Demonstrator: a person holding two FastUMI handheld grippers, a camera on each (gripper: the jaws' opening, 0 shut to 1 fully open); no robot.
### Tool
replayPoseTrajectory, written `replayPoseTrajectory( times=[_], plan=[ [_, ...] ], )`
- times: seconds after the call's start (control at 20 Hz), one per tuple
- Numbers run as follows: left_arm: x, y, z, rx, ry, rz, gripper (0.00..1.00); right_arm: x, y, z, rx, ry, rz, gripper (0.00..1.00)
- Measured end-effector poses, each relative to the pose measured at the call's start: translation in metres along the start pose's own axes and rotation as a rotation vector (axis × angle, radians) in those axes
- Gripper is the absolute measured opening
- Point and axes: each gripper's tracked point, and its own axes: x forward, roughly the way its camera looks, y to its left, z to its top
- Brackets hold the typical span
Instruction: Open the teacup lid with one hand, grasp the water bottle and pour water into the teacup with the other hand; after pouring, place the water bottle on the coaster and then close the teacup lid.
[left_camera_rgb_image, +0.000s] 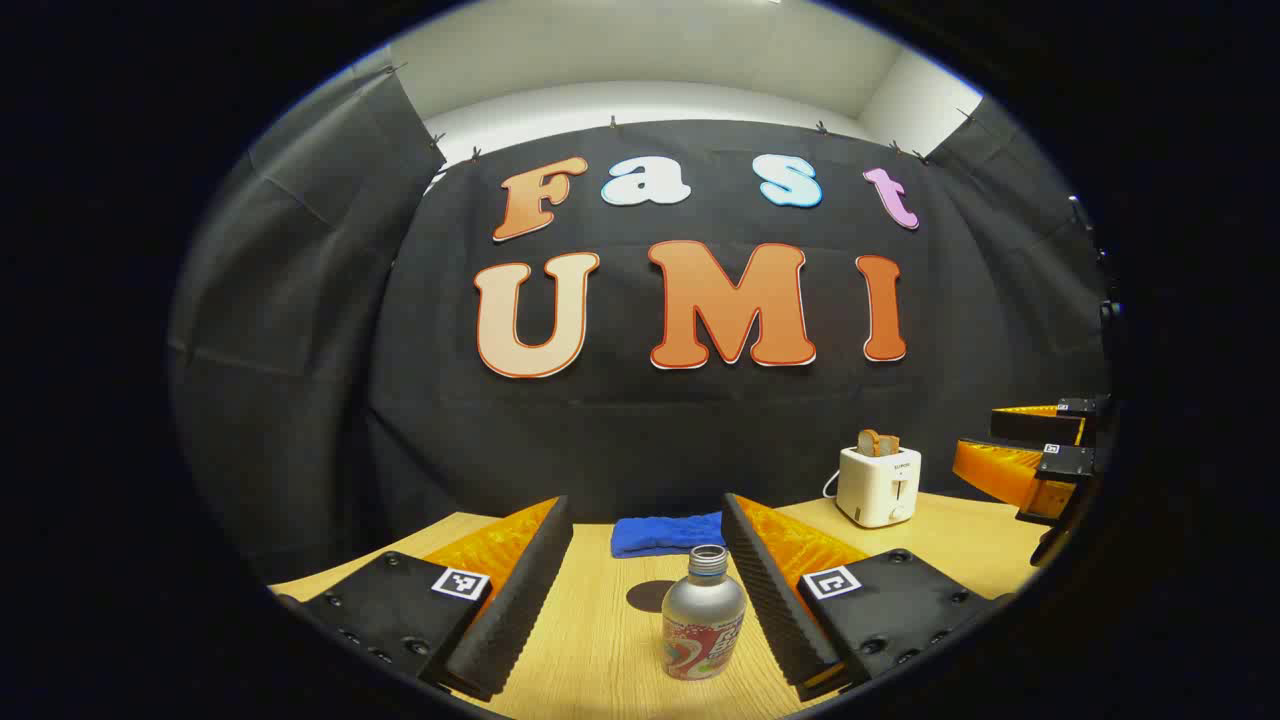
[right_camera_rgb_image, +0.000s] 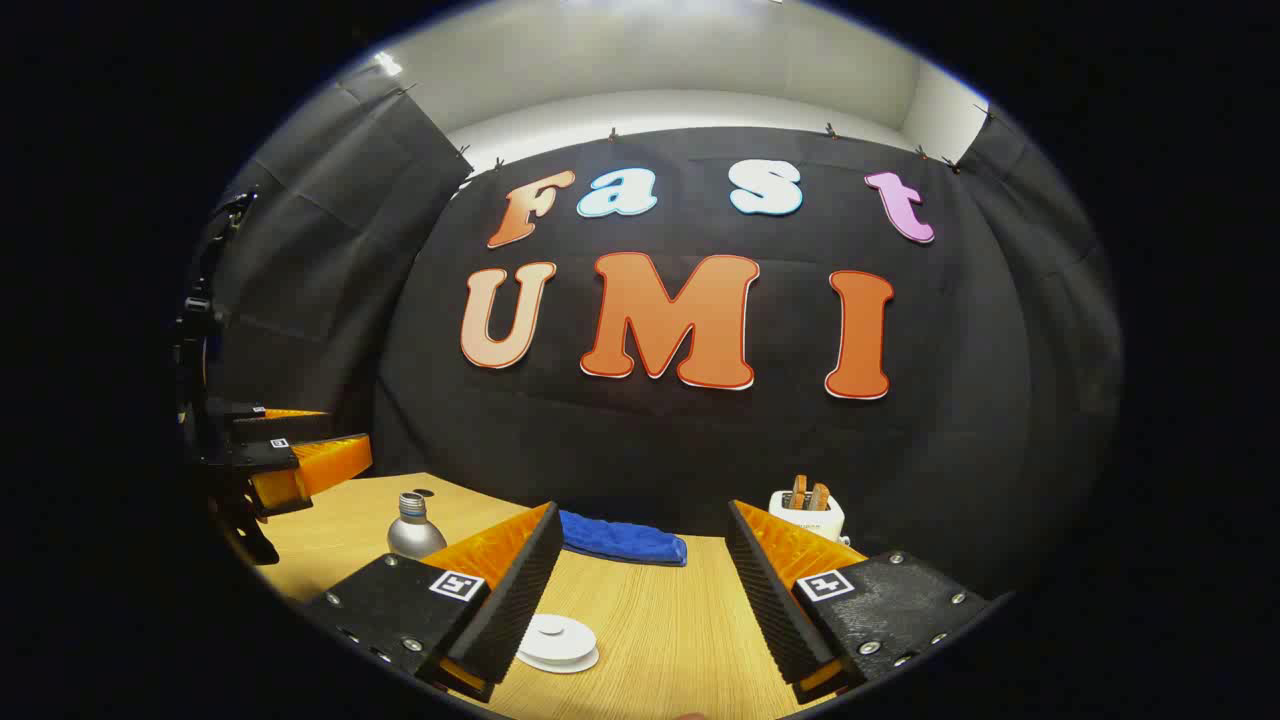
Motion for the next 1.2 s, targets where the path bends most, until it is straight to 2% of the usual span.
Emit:
replayPoseTrajectory(
  times=[0.4,0.55,0.65,0.75,0.8,0.95,1.0,1.05,1.1,1.15,1.2],
  plan=[
    [0.001,-0.008,-0.004,0.019,-0.001,-0.022,1.00,0.010,0.009,-0.026,0.027,0.052,0.030,0.98],
    [0.001,-0.007,-0.006,0.023,-0.001,-0.021,0.94,0.013,0.009,-0.028,0.029,0.060,0.031,0.98],
    [0.003,-0.006,-0.010,0.019,0.008,-0.019,1.00,0.015,0.012,-0.029,0.025,0.059,0.038,0.98],
    [0.003,-0.005,-0.013,0.015,0.015,-0.016,1.00,0.015,0.017,-0.030,0.019,0.060,0.050,0.98],
    [0.003,-0.005,-0.014,0.012,0.018,-0.017,0.94,0.015,0.019,-0.032,0.015,0.061,0.056,0.98],
    [0.004,-0.006,-0.022,0.011,0.031,-0.023,0.98,0.018,0.027,-0.044,0.013,0.087,0.079,0.97],
    [0.004,-0.007,-0.024,0.015,0.033,-0.026,0.94,0.020,0.031,-0.050,0.017,0.100,0.089,0.96],
    [0.002,-0.008,-0.026,0.017,0.034,-0.032,1.00,0.021,0.035,-0.056,0.021,0.113,0.097,0.96],
    [0.001,-0.010,-0.029,0.017,0.039,-0.040,1.00,0.022,0.038,-0.062,0.025,0.129,0.106,0.96],
    [0.001,-0.012,-0.032,0.014,0.045,-0.050,0.94,0.023,0.040,-0.070,0.029,0.144,0.114,0.96],
    [0.001,-0.014,-0.038,0.009,0.053,-0.055,1.00,0.025,0.044,-0.076,0.033,0.159,0.126,0.96]
  ],
)
